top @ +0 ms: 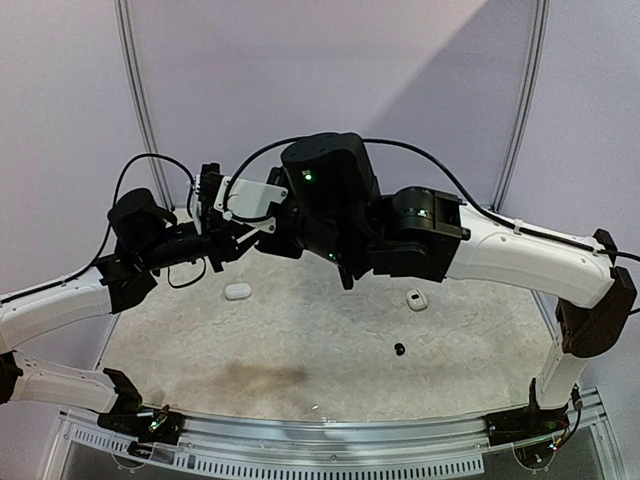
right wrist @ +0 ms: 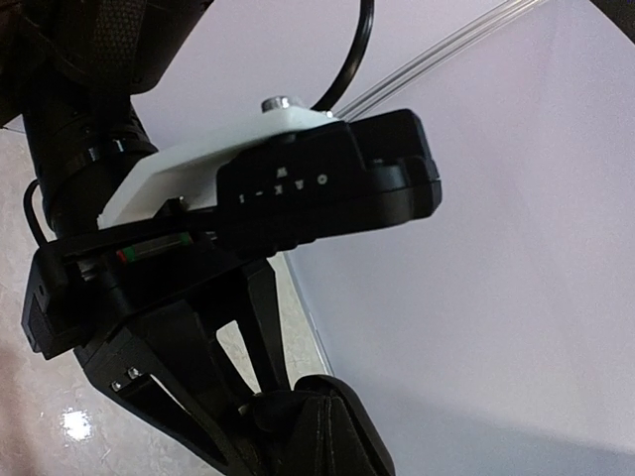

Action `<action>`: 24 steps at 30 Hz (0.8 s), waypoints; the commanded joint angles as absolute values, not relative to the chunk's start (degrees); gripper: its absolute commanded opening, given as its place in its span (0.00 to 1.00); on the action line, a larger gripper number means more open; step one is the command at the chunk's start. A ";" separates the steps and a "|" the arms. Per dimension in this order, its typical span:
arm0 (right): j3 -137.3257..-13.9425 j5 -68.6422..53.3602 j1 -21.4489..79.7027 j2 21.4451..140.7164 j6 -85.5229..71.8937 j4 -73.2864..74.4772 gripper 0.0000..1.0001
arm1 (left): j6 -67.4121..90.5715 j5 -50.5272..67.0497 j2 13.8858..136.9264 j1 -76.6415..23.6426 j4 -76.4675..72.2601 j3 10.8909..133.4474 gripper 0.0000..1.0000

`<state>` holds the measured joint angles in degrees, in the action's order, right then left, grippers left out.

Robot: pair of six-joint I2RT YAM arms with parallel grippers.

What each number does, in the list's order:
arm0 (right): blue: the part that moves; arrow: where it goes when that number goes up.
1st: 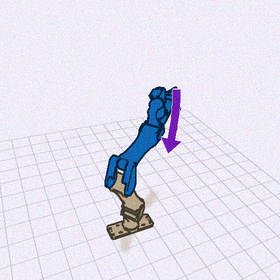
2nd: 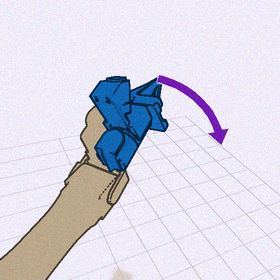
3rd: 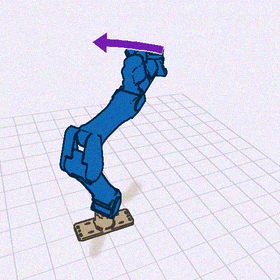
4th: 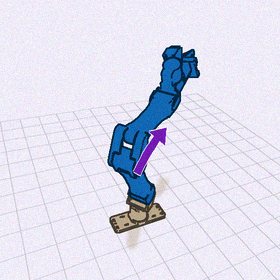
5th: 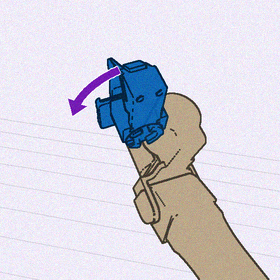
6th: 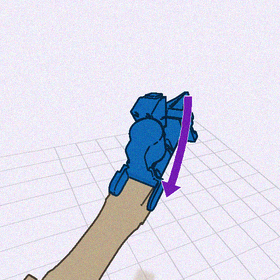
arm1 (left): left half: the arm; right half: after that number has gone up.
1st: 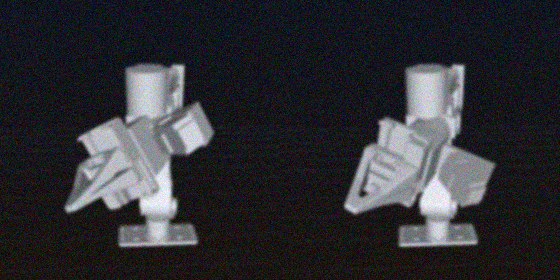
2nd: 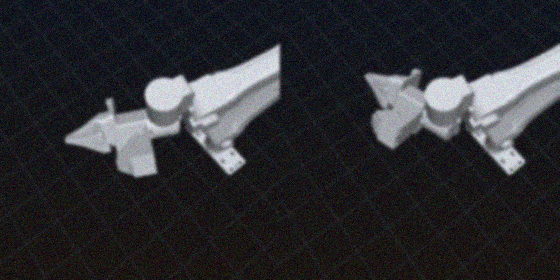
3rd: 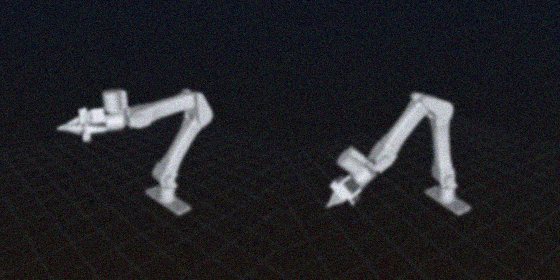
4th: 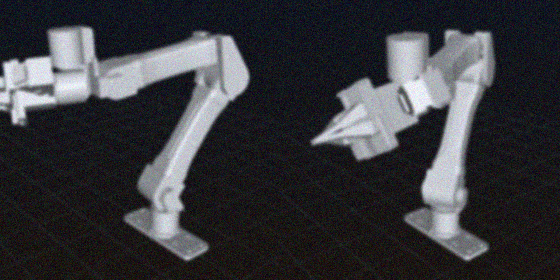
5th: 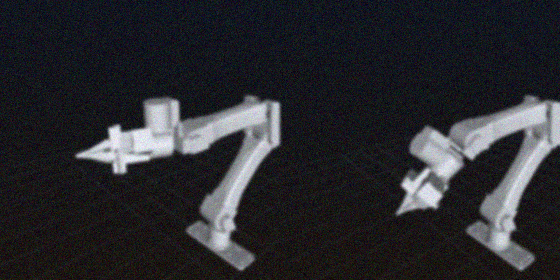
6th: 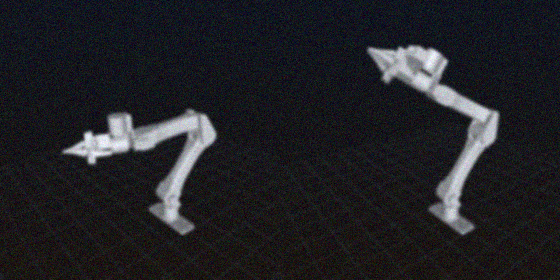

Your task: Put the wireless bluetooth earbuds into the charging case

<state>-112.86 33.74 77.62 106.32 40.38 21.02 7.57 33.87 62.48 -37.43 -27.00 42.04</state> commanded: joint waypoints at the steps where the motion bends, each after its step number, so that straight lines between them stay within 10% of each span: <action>1: -114.68 36.70 78.02 108.81 41.20 22.24 0.00 | 7.31 33.21 61.70 -37.62 -26.26 42.89 0.00; 24: -117.13 43.42 77.99 113.33 37.93 26.26 0.00 | 6.66 29.89 61.78 -37.79 -26.72 43.07 0.00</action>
